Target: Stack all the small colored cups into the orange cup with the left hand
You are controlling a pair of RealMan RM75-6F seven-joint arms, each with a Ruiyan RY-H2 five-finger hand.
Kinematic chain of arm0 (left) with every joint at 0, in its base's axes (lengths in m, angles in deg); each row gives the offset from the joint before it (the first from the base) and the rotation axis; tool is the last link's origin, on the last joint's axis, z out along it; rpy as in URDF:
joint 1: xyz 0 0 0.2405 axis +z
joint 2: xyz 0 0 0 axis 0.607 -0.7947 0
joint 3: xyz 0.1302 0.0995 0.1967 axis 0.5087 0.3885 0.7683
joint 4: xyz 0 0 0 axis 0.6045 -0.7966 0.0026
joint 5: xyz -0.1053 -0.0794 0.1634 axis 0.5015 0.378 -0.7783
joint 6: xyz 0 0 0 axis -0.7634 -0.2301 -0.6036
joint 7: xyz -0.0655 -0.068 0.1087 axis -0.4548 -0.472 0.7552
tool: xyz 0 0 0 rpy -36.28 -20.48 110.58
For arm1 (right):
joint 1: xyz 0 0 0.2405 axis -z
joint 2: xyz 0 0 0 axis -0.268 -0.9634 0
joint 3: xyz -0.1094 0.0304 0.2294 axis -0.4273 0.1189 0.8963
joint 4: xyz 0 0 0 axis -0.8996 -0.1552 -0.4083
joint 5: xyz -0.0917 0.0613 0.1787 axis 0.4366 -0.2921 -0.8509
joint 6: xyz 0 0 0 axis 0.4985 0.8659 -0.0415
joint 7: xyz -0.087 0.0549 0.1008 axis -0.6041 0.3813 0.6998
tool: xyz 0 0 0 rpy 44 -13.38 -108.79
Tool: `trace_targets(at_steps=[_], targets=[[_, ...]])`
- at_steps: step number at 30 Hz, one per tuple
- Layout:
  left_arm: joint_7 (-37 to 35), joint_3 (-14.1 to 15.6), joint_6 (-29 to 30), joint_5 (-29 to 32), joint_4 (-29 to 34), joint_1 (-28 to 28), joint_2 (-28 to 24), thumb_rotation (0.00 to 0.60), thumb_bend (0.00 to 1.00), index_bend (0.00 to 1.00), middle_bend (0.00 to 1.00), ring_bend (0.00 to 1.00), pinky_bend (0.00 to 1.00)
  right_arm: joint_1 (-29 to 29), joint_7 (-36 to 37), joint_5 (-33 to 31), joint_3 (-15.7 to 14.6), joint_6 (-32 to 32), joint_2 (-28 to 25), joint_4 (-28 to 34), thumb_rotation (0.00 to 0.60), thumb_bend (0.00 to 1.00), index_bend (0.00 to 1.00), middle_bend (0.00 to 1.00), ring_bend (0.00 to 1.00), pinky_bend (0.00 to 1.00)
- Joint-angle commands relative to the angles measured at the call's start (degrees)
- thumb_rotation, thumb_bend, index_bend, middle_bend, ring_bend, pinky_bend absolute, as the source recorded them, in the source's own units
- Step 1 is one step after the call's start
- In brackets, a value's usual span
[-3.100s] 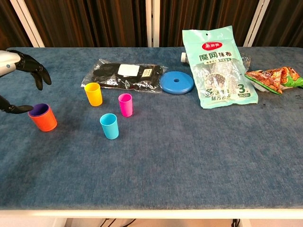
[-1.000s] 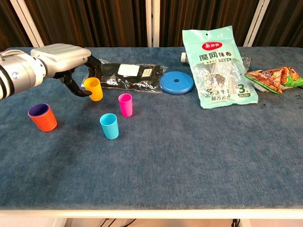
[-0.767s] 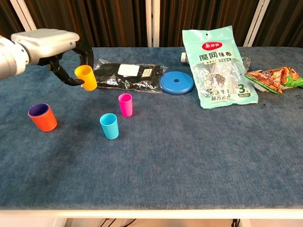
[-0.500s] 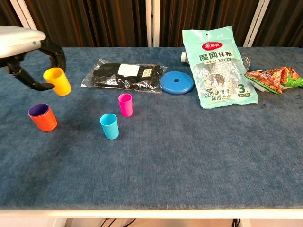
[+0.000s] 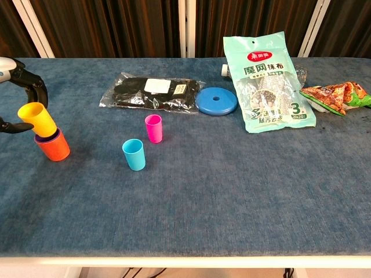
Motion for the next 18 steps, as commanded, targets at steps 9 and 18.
trace_targets(at_steps=[9,18], targets=[[-0.75,0.06,-2.22,0.60,-1.44,0.44,0.32,0.600,0.31,0.37,0.42,0.17,0.05,0.16,-0.17,0.29,-0.10,0.36,-0.19,0.32,0.600,0.24,0.00,0.00,0.00,0.00],[-4.31,-0.66,-1.36,-3.74,1.02,1.01,-1.13,0.600,0.26,0.24,0.25,0.11,0.05,0.06,-0.44,0.16,0.07,0.37,-0.27,0.54,0.600,0.24,0.00,0.00,0.00,0.00]])
